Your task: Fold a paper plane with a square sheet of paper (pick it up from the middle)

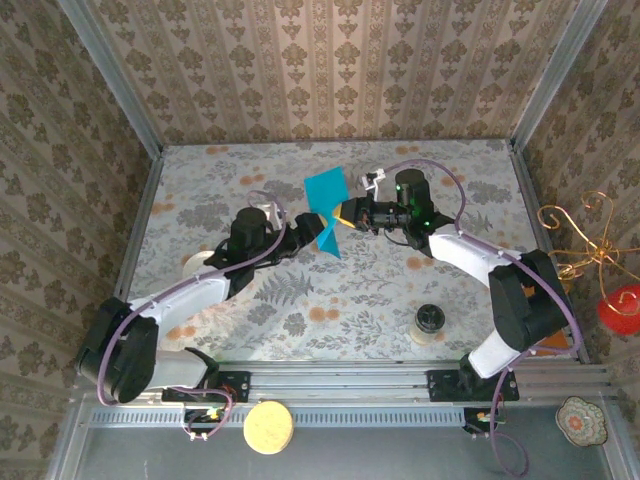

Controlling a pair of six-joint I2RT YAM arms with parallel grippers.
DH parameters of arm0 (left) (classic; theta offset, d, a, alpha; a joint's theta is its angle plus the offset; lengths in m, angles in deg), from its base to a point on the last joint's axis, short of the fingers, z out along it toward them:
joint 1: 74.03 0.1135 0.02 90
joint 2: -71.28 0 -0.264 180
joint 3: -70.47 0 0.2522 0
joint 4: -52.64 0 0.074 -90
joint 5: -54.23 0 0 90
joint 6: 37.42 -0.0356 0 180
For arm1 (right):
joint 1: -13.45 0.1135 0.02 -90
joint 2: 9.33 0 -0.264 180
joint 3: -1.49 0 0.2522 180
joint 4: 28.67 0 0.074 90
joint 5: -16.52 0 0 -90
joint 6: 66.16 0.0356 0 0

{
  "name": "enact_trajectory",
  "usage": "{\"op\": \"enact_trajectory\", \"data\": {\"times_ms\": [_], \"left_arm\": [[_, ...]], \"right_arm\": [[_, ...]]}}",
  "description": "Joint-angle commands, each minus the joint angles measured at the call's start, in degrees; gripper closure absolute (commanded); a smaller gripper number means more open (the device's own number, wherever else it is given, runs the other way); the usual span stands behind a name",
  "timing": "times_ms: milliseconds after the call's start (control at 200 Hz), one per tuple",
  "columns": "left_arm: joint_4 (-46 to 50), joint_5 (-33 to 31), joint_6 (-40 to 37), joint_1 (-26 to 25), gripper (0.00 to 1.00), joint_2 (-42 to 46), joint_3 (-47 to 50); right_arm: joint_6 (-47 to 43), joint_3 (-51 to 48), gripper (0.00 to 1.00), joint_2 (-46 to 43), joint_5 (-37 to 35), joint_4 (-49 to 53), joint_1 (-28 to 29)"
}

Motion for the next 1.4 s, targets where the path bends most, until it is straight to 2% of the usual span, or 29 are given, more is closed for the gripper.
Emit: {"op": "enact_trajectory", "data": {"times_ms": [0, 70, 220, 645, 785, 970, 1080, 1200, 1305, 1396], "left_arm": [[-6.3, 3.9, 1.0, -0.2, 0.25, -1.4, -2.1], [-5.8, 3.8, 0.3, -0.5, 0.28, -1.2, -2.6], [-7.4, 3.5, 0.4, -0.6, 0.43, -0.4, -1.7], [-10.1, 3.3, 0.0, -0.2, 0.67, 1.5, 0.0], [-9.9, 2.4, -0.7, 0.0, 0.74, 1.8, 0.9], [-6.9, 1.6, -1.6, 0.8, 0.9, 2.3, 1.1], [1.5, -0.6, -5.7, 0.9, 0.92, 4.2, -0.3], [17.8, -6.0, -14.1, 0.8, 0.92, 6.6, -5.2], [36.3, -14.9, -23.6, -0.4, 0.92, 6.5, -13.1], [52.6, -26.5, -32.3, -3.2, 0.9, 3.9, -22.0]], "right_arm": [[2.2, 0.8, 0.9, -2.4, 3.2, -2.8, -0.1], [2.1, 0.6, 0.89, -2.7, 3.4, -2.5, -0.2], [2.3, 0.6, 0.88, -3.0, 3.5, -2.1, -0.6], [2.1, 0.1, 0.82, -3.0, 3.3, -1.3, -1.2], [1.0, -0.1, 0.75, -3.7, 2.7, 0.7, -1.9], [-3.6, -0.1, 0.62, -5.5, 0.4, 8.0, -3.8], [-7.1, 0.7, 0.55, -7.3, -3.0, 15.3, -5.7], [-12.9, 2.8, 0.5, -9.4, -10.0, 25.5, -6.5], [-17.8, 4.4, 0.44, -11.0, -16.4, 32.3, -6.7], [-21.3, 4.0, 0.36, -14.2, -22.6, 35.7, -6.7]]}}
